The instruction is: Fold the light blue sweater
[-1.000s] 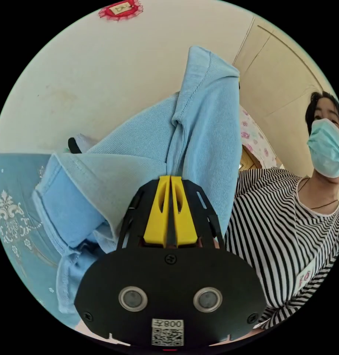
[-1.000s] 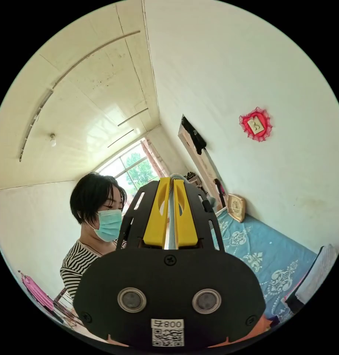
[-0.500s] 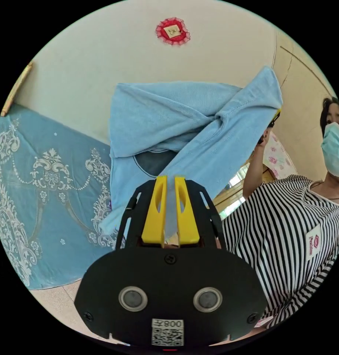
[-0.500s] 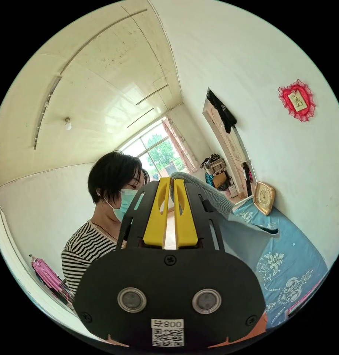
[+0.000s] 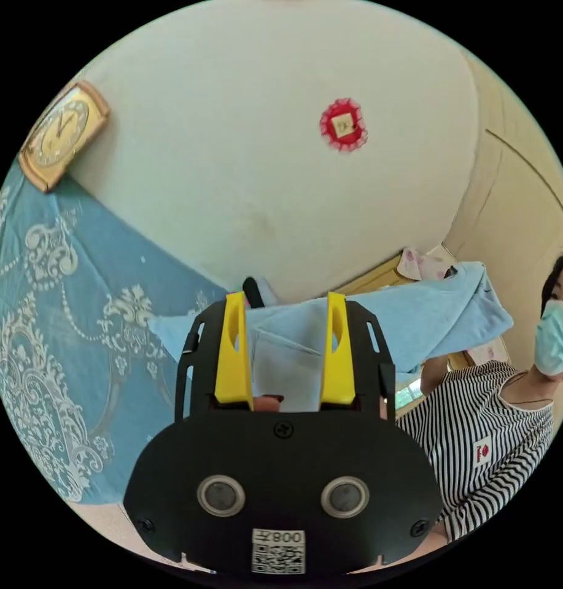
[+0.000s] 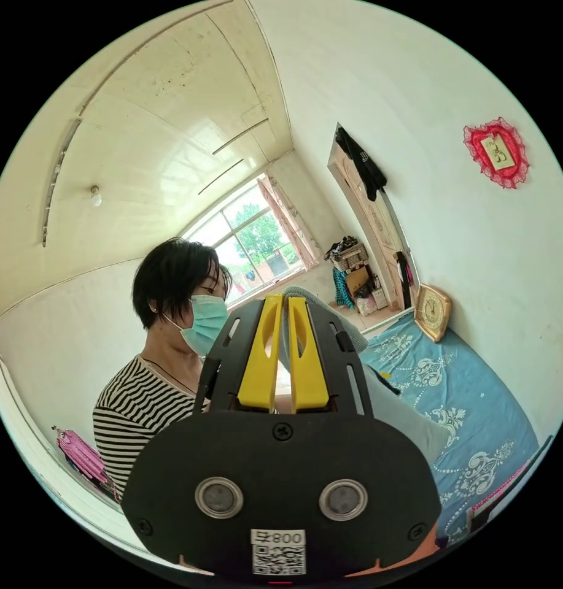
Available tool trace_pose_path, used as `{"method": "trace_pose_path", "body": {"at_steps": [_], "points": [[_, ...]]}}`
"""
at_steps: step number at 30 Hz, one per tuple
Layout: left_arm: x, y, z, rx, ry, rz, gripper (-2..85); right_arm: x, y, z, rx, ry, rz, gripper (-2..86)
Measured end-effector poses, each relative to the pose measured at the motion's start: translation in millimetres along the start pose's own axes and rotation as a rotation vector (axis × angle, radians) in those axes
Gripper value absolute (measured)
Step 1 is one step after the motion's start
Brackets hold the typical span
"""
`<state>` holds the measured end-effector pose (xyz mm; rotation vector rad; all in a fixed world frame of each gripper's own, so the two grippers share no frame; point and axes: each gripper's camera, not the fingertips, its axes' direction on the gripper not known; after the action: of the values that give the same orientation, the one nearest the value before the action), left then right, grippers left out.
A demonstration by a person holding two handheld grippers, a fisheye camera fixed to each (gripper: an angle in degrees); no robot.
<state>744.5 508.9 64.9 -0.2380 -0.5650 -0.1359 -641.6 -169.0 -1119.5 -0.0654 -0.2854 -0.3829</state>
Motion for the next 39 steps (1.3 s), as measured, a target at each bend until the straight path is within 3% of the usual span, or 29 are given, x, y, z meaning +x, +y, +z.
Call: {"method": "trace_pose_path", "body": {"at_steps": [2,5,6,10,14,18,22,25,28,30,34,36,39], "points": [[-38,30,25,-0.177,0.12,-0.115,14.4,12,-3,8,-0.01,-0.015,0.033,1.2],[-52,74,24,-0.086,0.453,-0.122,3.6,26,-6,19,-0.029,-0.03,0.075,1.2],[-52,81,22,-0.07,0.483,-0.128,3.2,31,-7,22,-0.037,-0.042,0.091,1.2],[-48,126,-13,0.012,0.487,-0.104,2.7,40,-4,23,-0.031,-0.084,0.12,1.2],[-50,169,-44,0.052,0.452,-0.151,12.5,37,1,16,-0.011,-0.12,0.122,1.2],[-40,191,-55,0.086,0.543,-0.116,15.1,23,5,9,-0.012,-0.139,0.106,1.2],[-44,235,-85,0.331,0.639,-0.146,15.6,6,10,-4,-0.003,-0.151,0.089,1.1],[-31,261,-106,0.381,0.577,-0.114,15.8,-6,15,-11,0.002,-0.165,0.089,1.1],[-10,264,-115,0.292,0.338,-0.071,15.5,-21,19,-11,-0.013,-0.183,0.075,1.1],[1,255,-115,0.221,0.275,0.007,13.8,-30,22,-10,-0.02,-0.184,0.073,1.1],[31,249,-111,0.056,0.248,0.1,3.9,-47,30,-14,-0.015,-0.157,0.083,1.2],[46,260,-127,0.087,0.214,0.117,2.8,-57,35,-17,-0.006,-0.153,0.083,1.2],[72,286,-186,0.27,0.191,0.15,1.9,-81,45,-25,0.015,-0.158,0.048,1.3]]}}
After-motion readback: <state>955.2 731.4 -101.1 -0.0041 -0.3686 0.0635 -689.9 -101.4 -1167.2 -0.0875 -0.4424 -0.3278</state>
